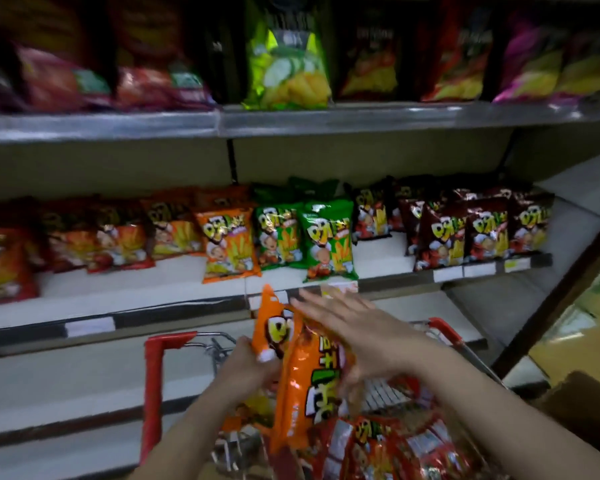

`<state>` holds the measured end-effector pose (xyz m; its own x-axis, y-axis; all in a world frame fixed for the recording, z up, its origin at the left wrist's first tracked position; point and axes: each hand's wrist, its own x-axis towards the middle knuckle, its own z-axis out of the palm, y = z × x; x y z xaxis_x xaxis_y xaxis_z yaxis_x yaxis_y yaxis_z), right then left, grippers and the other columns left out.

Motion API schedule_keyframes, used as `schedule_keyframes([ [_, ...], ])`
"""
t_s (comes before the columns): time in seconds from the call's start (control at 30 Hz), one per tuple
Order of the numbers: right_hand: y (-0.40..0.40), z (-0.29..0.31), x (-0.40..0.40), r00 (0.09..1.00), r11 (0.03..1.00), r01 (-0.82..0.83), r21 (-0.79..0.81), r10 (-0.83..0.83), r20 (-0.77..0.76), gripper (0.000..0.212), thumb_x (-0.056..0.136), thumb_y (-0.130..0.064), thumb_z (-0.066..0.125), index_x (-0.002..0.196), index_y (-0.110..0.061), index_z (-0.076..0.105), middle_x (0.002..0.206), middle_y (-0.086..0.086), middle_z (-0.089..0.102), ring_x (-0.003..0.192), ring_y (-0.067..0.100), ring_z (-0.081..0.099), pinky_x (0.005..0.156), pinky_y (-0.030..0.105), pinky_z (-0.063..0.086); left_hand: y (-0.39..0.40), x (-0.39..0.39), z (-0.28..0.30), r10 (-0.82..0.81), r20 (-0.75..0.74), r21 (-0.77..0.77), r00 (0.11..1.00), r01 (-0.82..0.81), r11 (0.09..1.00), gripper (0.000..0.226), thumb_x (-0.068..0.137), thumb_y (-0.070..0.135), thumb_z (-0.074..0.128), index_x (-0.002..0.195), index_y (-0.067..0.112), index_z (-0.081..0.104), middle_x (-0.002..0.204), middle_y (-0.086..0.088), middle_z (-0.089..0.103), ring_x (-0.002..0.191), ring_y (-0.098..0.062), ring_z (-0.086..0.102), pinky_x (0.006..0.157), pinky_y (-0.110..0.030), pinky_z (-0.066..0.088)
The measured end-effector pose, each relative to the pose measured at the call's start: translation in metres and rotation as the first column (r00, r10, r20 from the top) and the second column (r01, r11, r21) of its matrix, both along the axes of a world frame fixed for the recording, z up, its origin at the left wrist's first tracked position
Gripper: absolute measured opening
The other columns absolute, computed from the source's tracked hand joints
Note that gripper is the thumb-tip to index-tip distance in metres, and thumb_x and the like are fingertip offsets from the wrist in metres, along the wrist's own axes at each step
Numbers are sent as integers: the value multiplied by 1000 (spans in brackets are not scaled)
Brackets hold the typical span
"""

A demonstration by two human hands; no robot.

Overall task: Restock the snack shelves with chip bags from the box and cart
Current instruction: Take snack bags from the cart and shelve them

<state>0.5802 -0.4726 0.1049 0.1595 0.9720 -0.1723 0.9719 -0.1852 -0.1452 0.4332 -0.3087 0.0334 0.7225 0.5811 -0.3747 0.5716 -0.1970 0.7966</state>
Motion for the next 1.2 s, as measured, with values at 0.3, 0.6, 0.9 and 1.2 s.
schedule_keyframes([
  [0.3, 38, 1, -35, 543, 815, 562, 138, -238, -806, 78, 67, -61, 78, 132, -41, 40, 127, -21, 56, 111, 0, 56, 97, 26, 45, 49, -81, 63, 386, 269, -274, 882, -315, 909, 36, 71, 39, 83, 96, 19, 66, 98, -1, 73, 92, -20, 70, 87, -41, 56],
  [0.6, 77, -45, -46, 235, 486, 862, 145, -129, -963, 104, 72, -54, 75, 154, -25, 17, 154, 6, 36, 138, 29, 38, 113, 49, 34, 120, -145, 57, 550, 333, -336, 766, -448, 828, 93, 36, 63, 90, 115, 24, 61, 103, -7, 74, 90, -31, 72, 87, -53, 55],
  [0.9, 148, -56, -1, 320, 503, 840, 203, -158, -934, 96, 80, -42, 75, 154, -20, 18, 154, 5, 34, 140, 30, 35, 110, 46, 35, 159, -105, 60, 602, 385, -250, 700, -548, 798, 41, 77, 25, 79, 108, 15, 53, 95, -6, 63, 71, -16, 59, 56, -27, 44],
  [1.2, 287, -80, 18, 399, 466, 844, 264, -219, -890, 84, 74, -50, 79, 141, -18, 41, 138, 6, 49, 128, 25, 47, 107, 47, 42, 253, -68, 27, 597, 360, -215, 717, -560, 800, 47, 76, 21, 80, 117, 11, 58, 109, -8, 66, 95, -26, 64, 74, -35, 51],
])
